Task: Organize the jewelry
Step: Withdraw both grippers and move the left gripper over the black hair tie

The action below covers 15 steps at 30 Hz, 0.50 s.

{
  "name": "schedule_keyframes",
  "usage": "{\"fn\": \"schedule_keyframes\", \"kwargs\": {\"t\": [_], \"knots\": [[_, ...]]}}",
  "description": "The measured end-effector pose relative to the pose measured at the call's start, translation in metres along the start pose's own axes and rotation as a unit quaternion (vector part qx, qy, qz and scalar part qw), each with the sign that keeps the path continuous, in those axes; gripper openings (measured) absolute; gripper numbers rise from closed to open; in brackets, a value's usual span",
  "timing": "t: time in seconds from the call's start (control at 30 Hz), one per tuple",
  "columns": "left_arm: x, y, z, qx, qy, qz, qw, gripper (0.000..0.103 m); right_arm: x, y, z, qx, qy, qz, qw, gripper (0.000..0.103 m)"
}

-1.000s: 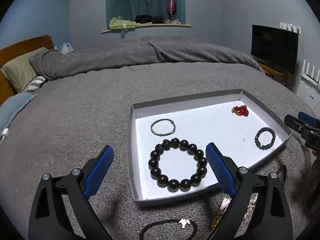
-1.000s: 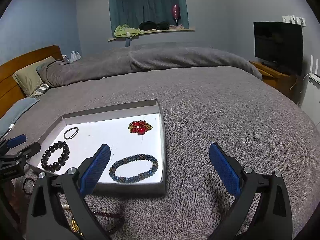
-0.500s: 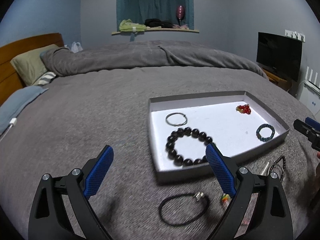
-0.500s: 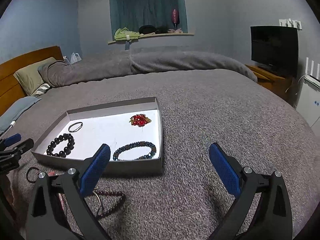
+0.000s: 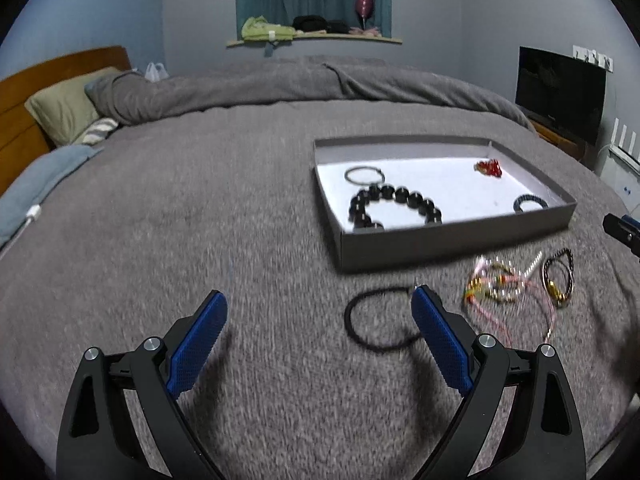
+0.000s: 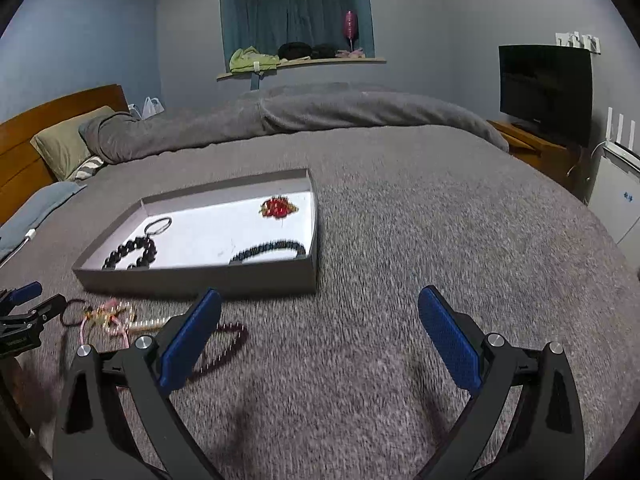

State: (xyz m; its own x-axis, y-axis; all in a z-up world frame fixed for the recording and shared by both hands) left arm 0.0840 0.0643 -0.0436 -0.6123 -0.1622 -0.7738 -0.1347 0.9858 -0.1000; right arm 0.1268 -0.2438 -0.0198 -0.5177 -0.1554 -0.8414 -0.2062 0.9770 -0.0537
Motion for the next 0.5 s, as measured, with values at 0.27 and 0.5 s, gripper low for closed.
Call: {"fn": "schedule_keyframes", "kwargs": {"t": [0.27, 0.5], "knots": [[0.012, -0.001, 0.001, -0.010, 0.005, 0.019, 0.9998, 0.093, 0.021, 0.012, 0.003, -0.029, 0.032, -0.001, 0.999, 0.097], [0.014, -0.002, 0.000, -0.005, 0.005, 0.020, 0.9998, 0.093, 0.024, 0.035, 0.004, -0.036, 0.034, -0.036, 0.998, 0.097]]}}
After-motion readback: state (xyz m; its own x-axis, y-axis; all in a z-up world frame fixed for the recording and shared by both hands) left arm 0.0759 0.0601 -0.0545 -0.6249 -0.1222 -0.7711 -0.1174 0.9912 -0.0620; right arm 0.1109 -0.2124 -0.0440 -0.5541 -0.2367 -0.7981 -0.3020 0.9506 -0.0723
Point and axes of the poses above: each gripper's, at about its wrist camera, not at the fingertips, and z roughly the way its jaws point, y to its left, x to its underside, the point moved 7 cm from there along z, roughly the way its jaws point, and after that the axes turned 9 degrees about -z, right-handed, at the moved point
